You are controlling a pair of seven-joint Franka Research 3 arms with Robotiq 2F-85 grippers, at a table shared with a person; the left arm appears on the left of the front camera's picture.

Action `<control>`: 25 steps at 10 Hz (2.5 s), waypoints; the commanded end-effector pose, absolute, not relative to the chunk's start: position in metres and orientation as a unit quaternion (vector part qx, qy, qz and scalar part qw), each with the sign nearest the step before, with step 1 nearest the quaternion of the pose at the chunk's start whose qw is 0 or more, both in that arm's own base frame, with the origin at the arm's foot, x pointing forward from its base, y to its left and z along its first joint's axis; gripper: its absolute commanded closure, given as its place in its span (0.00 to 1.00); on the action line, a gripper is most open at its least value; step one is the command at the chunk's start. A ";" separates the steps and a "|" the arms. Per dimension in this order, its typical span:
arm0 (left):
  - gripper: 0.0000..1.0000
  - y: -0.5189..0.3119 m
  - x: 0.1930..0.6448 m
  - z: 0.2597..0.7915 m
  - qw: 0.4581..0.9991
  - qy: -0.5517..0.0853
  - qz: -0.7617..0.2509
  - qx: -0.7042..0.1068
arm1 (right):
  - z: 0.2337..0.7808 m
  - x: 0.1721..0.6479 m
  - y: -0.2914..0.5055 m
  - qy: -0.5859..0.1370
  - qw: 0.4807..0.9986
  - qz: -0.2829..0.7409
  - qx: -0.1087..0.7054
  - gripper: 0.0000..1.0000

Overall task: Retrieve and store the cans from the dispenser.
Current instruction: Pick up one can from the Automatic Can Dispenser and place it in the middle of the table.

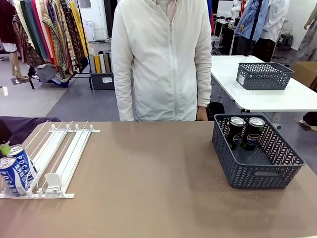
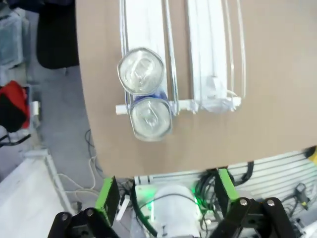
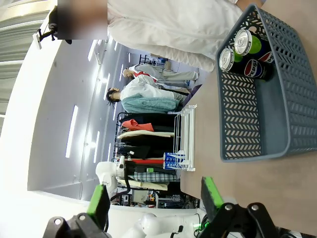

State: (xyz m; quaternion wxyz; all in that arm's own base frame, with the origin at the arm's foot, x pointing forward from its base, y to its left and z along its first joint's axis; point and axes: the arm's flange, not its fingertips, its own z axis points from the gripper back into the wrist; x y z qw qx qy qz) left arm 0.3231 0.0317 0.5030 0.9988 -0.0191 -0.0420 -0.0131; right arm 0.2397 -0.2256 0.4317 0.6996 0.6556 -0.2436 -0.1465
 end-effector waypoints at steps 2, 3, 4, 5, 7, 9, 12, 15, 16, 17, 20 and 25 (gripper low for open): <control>0.00 0.038 0.333 0.476 0.999 -0.036 0.018 -0.032 | 0.433 0.241 -0.226 -0.253 0.697 -0.138 0.657 0.00; 0.00 0.038 0.337 0.468 0.998 -0.035 0.035 -0.031 | 0.433 0.241 -0.226 -0.253 0.697 -0.138 0.657 0.00; 0.00 0.035 0.344 0.455 0.998 -0.033 0.036 -0.027 | 0.433 0.241 -0.226 -0.253 0.697 -0.138 0.657 0.00; 0.00 0.030 0.348 0.444 0.999 -0.019 0.029 -0.018 | 0.433 0.241 -0.226 -0.253 0.697 -0.138 0.657 0.00; 0.00 0.024 0.354 0.429 0.999 -0.027 0.015 -0.012 | 0.433 0.241 -0.226 -0.253 0.697 -0.138 0.657 0.00; 0.00 0.022 0.361 0.405 1.000 -0.020 0.021 -0.009 | 0.433 0.241 -0.226 -0.253 0.697 -0.138 0.657 0.00; 0.00 0.026 0.364 0.395 0.999 -0.007 0.038 0.008 | 0.433 0.241 -0.226 -0.253 0.697 -0.138 0.657 0.00; 0.00 0.028 0.363 0.396 0.999 -0.003 0.039 0.013 | 0.433 0.241 -0.226 -0.253 0.697 -0.138 0.657 0.00; 0.00 0.028 0.363 0.396 0.999 -0.004 0.038 0.014 | 0.433 0.241 -0.226 -0.253 0.697 -0.138 0.657 0.00; 0.00 0.027 0.362 0.395 0.999 0.004 0.033 0.022 | 0.433 0.241 -0.226 -0.253 0.697 -0.138 0.657 0.00; 0.35 0.027 0.362 0.393 0.999 0.019 0.025 0.019 | 0.433 0.241 -0.226 -0.253 0.697 -0.138 0.657 0.00; 1.00 0.027 0.364 0.394 0.999 0.008 0.034 0.027 | 0.433 0.241 -0.226 -0.253 0.697 -0.138 0.657 0.00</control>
